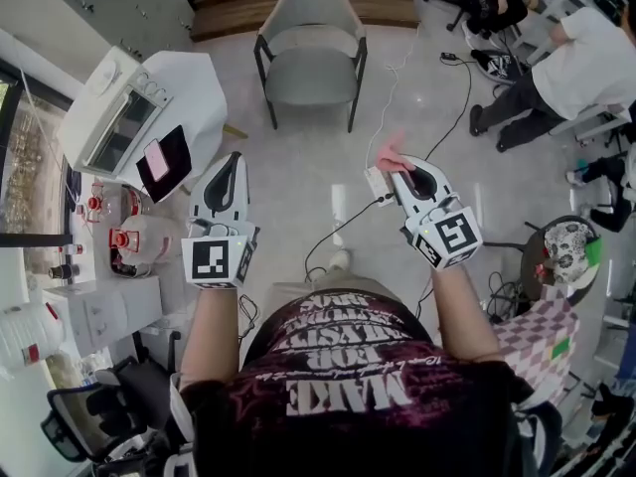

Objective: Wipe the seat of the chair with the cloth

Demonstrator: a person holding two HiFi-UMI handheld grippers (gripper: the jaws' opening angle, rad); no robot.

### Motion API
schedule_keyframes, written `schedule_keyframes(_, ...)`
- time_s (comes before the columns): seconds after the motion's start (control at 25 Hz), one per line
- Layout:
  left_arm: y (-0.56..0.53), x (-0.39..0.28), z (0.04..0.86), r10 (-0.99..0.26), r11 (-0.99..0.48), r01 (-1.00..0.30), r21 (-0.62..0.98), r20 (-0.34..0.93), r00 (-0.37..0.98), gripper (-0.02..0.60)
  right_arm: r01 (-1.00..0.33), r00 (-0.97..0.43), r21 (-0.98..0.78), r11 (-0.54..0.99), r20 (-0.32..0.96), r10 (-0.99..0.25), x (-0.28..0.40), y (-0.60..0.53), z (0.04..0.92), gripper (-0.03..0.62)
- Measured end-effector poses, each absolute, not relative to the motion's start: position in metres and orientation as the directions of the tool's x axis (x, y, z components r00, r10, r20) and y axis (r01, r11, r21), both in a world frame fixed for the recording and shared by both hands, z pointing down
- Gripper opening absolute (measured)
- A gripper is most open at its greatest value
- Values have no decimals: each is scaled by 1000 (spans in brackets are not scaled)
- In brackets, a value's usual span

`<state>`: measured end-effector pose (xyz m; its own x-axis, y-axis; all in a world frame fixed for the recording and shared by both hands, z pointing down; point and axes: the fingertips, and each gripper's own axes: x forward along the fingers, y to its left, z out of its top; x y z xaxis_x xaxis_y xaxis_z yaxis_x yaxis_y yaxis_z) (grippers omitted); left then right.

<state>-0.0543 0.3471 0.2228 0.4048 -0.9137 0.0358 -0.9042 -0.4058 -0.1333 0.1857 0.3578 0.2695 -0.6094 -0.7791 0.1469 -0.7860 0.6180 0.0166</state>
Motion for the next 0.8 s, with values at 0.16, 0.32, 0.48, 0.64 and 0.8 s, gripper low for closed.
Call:
schedule_keyframes(0.16,339,-40,226,-918,-395,-909,-131,40,394,3,-778,-618,18,627,149,-772,205,343,270,31)
schedule_keyframes(0.32,337,-33,228,-917,-399,-906,-142,57,395,3,-774,-626,2,633,143,-766,212,337,271,31)
schedule_keyframes(0.48,331,-33,228,-916,-401,-904,-147,58,397,3,-774,-627,-2,633,143,-766,212,331,274,31)
schedule_keyframes(0.64,322,-34,230,-913,-408,-901,-144,51,405,3,-776,-625,6,631,135,-769,210,326,272,31)
schedule_keyframes(0.8,306,-28,231,-903,-429,-892,-139,46,427,3,-791,-605,10,612,133,-785,214,316,272,31)
